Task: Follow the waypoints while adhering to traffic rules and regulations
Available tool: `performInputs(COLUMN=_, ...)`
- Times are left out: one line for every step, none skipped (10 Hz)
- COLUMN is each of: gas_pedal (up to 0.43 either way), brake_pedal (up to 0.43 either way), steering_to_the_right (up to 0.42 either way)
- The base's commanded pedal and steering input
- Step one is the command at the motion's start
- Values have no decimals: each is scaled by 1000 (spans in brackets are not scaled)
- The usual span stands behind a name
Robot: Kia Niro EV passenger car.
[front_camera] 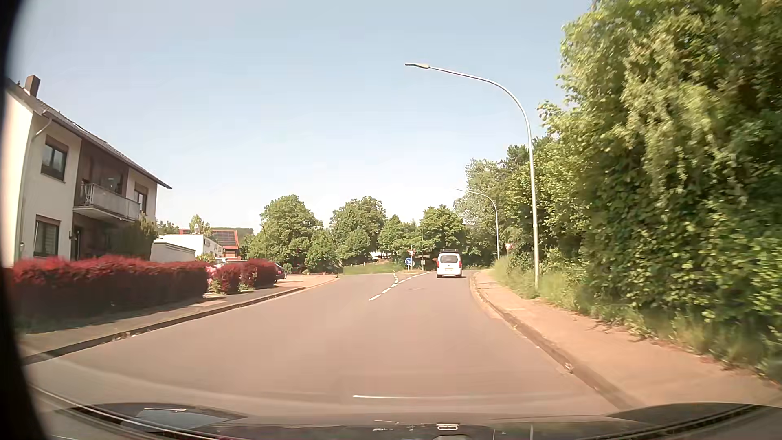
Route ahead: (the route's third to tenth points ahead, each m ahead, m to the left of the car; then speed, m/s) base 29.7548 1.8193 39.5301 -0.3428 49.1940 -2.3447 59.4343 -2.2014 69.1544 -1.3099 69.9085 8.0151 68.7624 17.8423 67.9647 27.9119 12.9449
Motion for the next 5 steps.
performInputs(gas_pedal=150, brake_pedal=0, steering_to_the_right=3)
performInputs(gas_pedal=150, brake_pedal=0, steering_to_the_right=3)
performInputs(gas_pedal=150, brake_pedal=0, steering_to_the_right=3)
performInputs(gas_pedal=138, brake_pedal=0, steering_to_the_right=4)
performInputs(gas_pedal=138, brake_pedal=0, steering_to_the_right=4)
